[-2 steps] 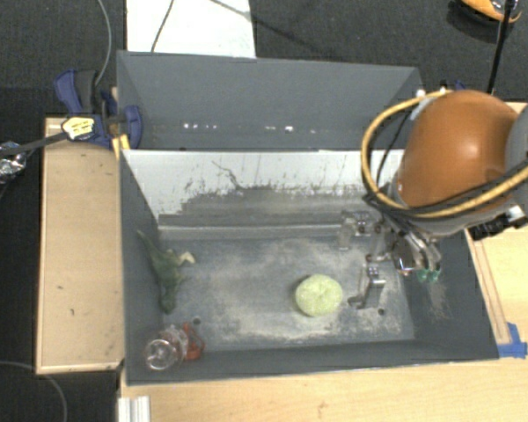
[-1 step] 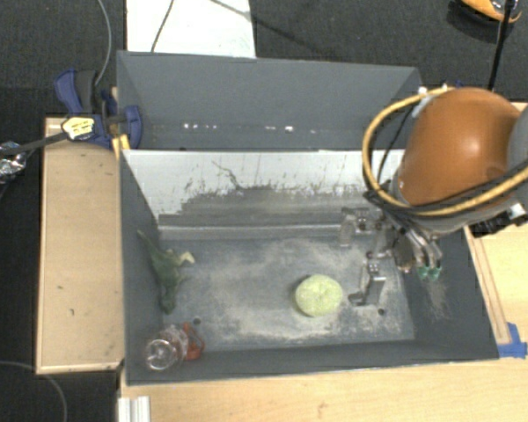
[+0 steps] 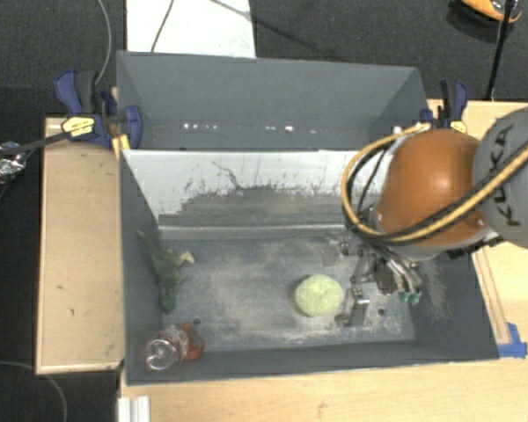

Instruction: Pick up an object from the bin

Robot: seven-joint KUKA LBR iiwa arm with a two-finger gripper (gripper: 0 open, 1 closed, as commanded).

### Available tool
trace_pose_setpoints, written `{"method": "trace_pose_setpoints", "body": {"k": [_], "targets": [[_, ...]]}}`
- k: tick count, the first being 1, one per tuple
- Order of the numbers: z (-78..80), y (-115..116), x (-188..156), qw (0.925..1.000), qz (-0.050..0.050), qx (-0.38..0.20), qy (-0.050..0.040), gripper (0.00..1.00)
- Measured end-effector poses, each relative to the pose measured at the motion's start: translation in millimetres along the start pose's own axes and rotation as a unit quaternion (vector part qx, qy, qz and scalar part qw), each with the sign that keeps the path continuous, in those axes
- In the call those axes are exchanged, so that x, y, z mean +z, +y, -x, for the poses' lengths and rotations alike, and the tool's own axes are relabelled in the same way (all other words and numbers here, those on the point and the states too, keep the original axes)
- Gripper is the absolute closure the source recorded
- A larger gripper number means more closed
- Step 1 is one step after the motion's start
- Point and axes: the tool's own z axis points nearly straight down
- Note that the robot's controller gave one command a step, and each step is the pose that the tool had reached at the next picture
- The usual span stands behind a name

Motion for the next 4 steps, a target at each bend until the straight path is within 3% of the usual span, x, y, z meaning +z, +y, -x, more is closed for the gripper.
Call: {"method": "trace_pose_setpoints", "body": {"k": [1,2,3,4], "targets": [[-6.9,2,45,1.0,0.0,-0.001,0.0043,0.0],[-12.0,-6,48,0.9986,0.0,-0.053,0.0009,0.0],[-8.8,-12,92,0.9941,0.0,0.109,0.0031,0.0],[0.8,-16,102,1.0,0.0,-0.007,-0.0053,1.0]]}}
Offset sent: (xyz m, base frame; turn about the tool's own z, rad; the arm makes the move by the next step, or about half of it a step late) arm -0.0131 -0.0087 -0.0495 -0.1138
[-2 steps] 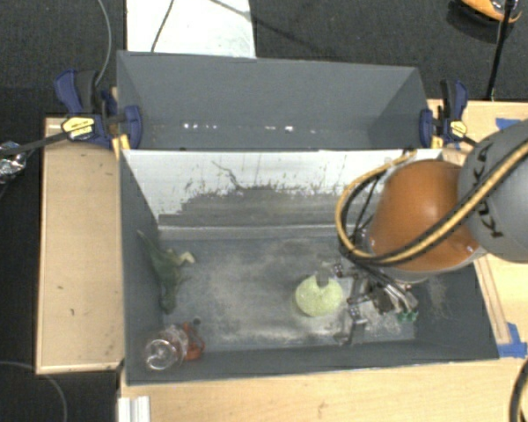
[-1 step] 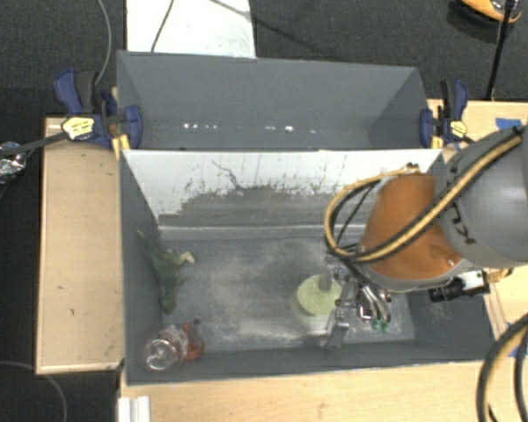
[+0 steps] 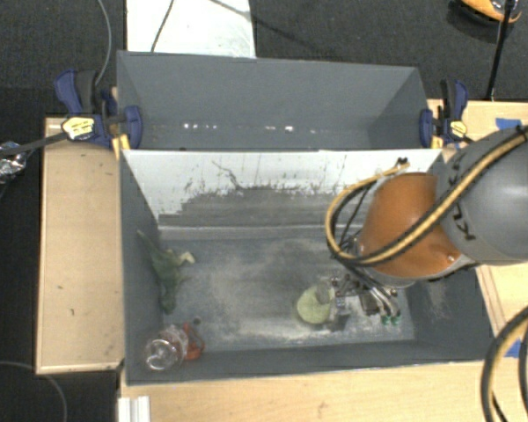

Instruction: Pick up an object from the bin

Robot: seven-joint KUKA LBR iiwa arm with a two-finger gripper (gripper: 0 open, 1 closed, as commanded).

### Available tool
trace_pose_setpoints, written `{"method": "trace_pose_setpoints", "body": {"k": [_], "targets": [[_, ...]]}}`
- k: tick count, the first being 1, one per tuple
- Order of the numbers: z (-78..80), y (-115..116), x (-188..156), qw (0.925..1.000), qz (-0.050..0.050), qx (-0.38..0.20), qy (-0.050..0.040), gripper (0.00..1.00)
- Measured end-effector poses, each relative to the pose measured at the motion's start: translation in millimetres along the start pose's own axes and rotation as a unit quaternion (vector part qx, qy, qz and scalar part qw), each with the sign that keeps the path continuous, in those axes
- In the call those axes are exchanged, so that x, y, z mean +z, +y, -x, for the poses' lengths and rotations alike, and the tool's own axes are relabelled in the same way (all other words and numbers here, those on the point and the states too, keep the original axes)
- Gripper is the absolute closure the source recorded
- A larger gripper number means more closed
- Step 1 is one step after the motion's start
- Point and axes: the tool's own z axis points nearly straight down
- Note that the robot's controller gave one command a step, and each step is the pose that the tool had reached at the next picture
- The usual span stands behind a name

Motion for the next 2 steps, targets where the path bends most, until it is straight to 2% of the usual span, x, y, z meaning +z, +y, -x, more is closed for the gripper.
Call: {"method": "trace_pose_setpoints", "body": {"k": [2], "targets": [[0.0,0.0,-1.5,1.0,0.0,0.0,-0.0006,1.0]]}}
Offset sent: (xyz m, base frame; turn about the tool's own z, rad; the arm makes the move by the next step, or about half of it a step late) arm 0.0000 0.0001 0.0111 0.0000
